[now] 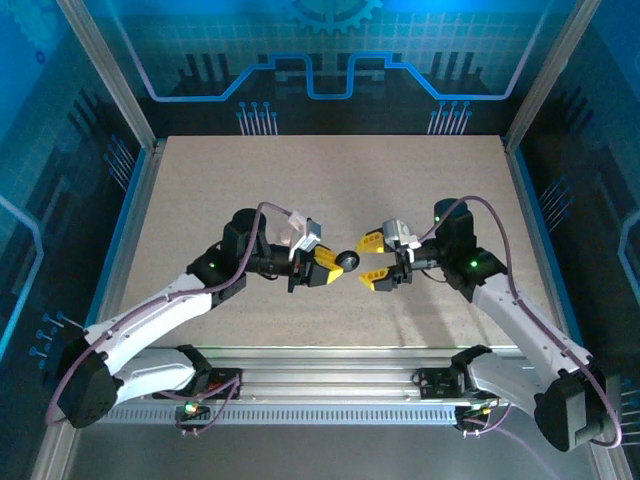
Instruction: Insert the wireless bluetooth earbuds into the charging case
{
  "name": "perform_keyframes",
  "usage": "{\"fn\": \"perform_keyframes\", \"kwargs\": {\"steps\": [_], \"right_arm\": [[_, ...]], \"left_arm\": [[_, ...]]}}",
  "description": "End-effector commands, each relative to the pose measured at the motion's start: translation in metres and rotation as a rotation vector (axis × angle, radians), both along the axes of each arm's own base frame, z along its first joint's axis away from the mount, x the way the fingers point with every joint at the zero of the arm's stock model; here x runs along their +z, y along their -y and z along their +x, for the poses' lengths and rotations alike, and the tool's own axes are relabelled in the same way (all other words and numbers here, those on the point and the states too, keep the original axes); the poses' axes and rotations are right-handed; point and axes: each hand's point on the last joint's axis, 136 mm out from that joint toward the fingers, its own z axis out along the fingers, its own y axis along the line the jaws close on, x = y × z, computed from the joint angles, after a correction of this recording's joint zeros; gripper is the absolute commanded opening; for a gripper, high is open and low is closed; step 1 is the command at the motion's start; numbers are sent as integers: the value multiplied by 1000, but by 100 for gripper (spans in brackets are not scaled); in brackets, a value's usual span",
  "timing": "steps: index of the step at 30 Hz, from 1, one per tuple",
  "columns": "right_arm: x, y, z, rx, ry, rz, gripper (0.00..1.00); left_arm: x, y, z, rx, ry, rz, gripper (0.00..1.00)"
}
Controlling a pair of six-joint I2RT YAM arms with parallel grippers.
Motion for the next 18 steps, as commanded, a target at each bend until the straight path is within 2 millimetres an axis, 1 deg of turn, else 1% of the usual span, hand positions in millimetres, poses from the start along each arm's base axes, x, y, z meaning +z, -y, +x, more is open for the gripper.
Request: {"fn": "perform_keyframes", "kwargs": {"steps": [1,6,8,9,10,15,18], "right_arm": [[13,1,-3,51,-38,25,61],[18,-1,-9,110,-55,27,57],[14,-2,-13,130,-70,25,56],[23,-3,-12,140,-50,32,54],[24,-4,-14,156,-51,35,53],[29,-6,-19,209,-60,41,38],[31,-7,-19,232,-75,40,25]], "left_arm": [[12,-1,-8,-46,76,-46,18],[10,0,-7,-41,76,-41,18],[11,0,-7,-43,77,-42,18],[11,0,-6,-42,79,-43,18],[11,0,-6,-44,78,-42,17],[11,1,-6,-46,79,-42,17],[11,0,-6,-45,81,-42,18]]}}
